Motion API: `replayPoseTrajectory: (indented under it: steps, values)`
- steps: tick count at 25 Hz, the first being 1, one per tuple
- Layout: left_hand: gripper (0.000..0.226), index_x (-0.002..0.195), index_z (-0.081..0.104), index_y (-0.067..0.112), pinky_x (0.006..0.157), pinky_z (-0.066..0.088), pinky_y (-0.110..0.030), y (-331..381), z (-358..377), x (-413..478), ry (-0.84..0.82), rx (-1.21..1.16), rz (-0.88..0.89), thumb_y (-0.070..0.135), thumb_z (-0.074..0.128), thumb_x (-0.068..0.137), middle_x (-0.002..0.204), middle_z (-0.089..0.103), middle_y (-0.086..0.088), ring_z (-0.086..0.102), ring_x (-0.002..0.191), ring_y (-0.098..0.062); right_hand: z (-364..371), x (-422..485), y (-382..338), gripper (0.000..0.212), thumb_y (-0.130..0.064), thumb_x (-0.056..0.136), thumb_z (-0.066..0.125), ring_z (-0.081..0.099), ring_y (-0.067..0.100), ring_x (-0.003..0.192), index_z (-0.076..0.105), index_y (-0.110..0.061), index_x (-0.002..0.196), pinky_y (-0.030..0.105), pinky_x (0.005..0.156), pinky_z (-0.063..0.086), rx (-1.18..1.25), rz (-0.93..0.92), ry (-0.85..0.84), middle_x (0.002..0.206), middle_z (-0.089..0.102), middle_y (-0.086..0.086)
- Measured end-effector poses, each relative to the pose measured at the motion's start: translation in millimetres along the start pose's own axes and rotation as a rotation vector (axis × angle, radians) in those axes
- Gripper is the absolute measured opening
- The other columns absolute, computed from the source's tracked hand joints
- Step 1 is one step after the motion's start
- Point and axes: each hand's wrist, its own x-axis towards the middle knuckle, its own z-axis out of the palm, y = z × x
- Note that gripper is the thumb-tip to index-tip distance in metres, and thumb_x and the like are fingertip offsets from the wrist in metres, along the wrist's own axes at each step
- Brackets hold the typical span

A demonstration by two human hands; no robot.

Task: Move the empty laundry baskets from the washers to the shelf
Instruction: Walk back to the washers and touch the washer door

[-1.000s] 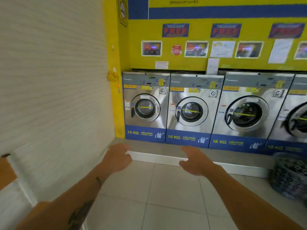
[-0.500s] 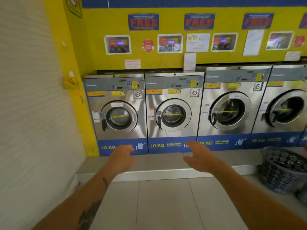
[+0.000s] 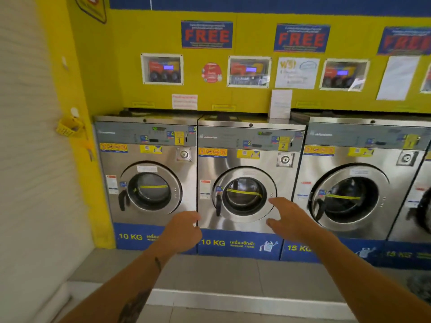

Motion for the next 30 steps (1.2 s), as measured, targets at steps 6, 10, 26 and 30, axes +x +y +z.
replayPoseTrajectory:
  steps: [6,10,26,30]
  values:
    - [0.045,0.136,0.048,0.019,0.111,0.035,-0.034,-24.2,37.7,164.9,0.003,-0.014,0.058,0.018,0.05,0.091,0.142,0.048,-0.003,0.045,0.13,-0.022,25.6,150.3,28.7,0.057,-0.023,0.09,0.062,0.045,0.024,0.131,0.041,-0.013,0.142,0.023,0.1,0.034,-0.034,-0.02,-0.022,0.146,0.044,0.009]
    - [0.041,0.132,0.051,0.014,0.103,0.039,-0.032,-41.1,56.2,283.8,-0.065,0.014,0.044,0.022,0.05,0.091,0.137,0.054,-0.007,0.051,0.125,-0.024,45.5,253.7,48.4,0.059,-0.023,0.087,0.064,0.048,0.022,0.128,0.042,-0.018,0.141,0.026,0.101,0.037,-0.034,0.034,-0.057,0.144,0.046,0.006]
    - [0.088,0.149,0.021,0.02,0.116,0.031,-0.042,-0.4,202.4,588.8,-0.172,0.141,0.057,0.026,0.071,0.077,0.155,0.027,-0.003,0.032,0.14,-0.027,111.1,592.1,163.4,0.075,-0.019,0.081,0.061,0.035,0.028,0.139,0.029,-0.017,0.149,0.039,0.111,0.039,-0.204,-0.061,-0.249,0.155,0.032,0.005]
    - [0.094,0.153,0.009,0.02,0.118,0.026,-0.046,1.5,231.5,632.0,-0.179,0.147,-0.032,0.023,0.068,0.08,0.161,0.013,-0.005,0.019,0.146,-0.029,134.6,631.7,186.4,0.089,-0.021,0.077,0.067,0.028,0.026,0.14,0.02,-0.017,0.152,0.041,0.116,0.031,-0.321,-0.177,-0.254,0.155,0.027,0.002]
